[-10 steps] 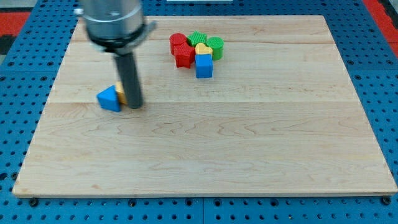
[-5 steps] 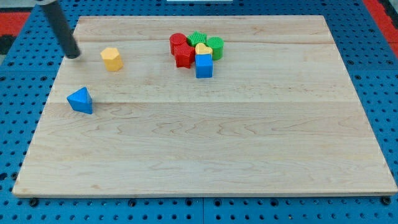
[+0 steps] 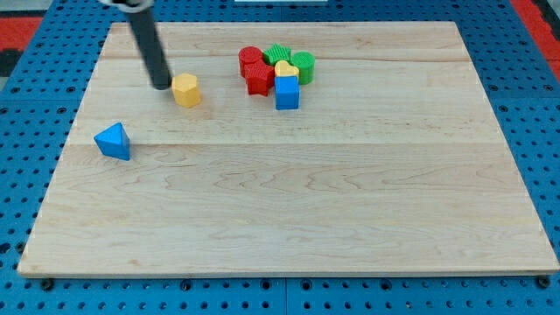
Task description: Move the yellow hexagon towards group of blocks
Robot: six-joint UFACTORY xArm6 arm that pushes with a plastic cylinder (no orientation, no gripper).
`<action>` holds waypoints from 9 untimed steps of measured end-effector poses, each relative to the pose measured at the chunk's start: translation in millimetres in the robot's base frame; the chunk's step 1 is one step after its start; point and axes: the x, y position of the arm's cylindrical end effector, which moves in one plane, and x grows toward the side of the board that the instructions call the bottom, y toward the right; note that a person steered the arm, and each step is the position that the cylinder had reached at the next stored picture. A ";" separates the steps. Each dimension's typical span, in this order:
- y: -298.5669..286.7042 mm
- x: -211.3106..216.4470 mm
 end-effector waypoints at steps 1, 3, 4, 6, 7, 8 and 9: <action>49.4 29.2; 46.0 76.2; 52.6 66.4; 87.1 53.8; 104.2 53.6; 92.4 70.2; 2.2 132.8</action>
